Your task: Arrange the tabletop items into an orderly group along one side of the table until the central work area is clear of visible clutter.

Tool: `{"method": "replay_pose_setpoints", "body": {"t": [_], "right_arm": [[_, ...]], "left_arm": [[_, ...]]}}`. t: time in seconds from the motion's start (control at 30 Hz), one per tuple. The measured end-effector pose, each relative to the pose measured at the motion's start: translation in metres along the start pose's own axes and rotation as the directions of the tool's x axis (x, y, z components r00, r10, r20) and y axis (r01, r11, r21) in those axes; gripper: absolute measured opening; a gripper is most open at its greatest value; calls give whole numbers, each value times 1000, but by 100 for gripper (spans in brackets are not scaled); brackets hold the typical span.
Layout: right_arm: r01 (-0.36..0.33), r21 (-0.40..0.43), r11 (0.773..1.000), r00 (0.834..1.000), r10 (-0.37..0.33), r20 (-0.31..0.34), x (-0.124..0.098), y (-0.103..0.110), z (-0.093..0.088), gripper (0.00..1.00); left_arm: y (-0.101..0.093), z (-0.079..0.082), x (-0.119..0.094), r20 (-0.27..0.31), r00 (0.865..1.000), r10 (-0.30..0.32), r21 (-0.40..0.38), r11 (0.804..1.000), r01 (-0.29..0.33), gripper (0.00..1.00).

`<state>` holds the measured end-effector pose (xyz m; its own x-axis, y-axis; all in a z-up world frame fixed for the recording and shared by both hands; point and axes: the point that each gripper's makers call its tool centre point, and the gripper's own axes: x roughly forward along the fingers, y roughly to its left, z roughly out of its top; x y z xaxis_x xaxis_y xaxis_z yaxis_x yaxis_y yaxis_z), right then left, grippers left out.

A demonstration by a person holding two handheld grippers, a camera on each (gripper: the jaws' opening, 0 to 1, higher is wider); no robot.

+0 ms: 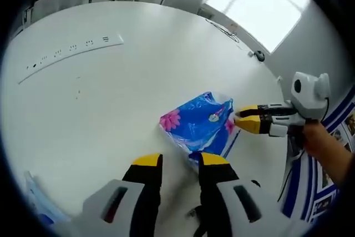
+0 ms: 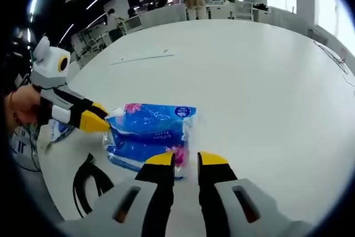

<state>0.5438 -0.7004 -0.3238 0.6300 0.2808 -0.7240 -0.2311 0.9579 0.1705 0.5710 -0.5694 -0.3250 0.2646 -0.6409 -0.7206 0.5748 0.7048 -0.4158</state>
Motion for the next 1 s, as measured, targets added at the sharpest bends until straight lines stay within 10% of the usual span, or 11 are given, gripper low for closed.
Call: {"method": "replay_pose_setpoints", "body": {"t": [1.0], "right_arm": [[-9,-27,1000,997,11,72,-37,28,30,36]], "left_arm": [[-1,26,-50,106,993,45,32,998,-48,61]]}}
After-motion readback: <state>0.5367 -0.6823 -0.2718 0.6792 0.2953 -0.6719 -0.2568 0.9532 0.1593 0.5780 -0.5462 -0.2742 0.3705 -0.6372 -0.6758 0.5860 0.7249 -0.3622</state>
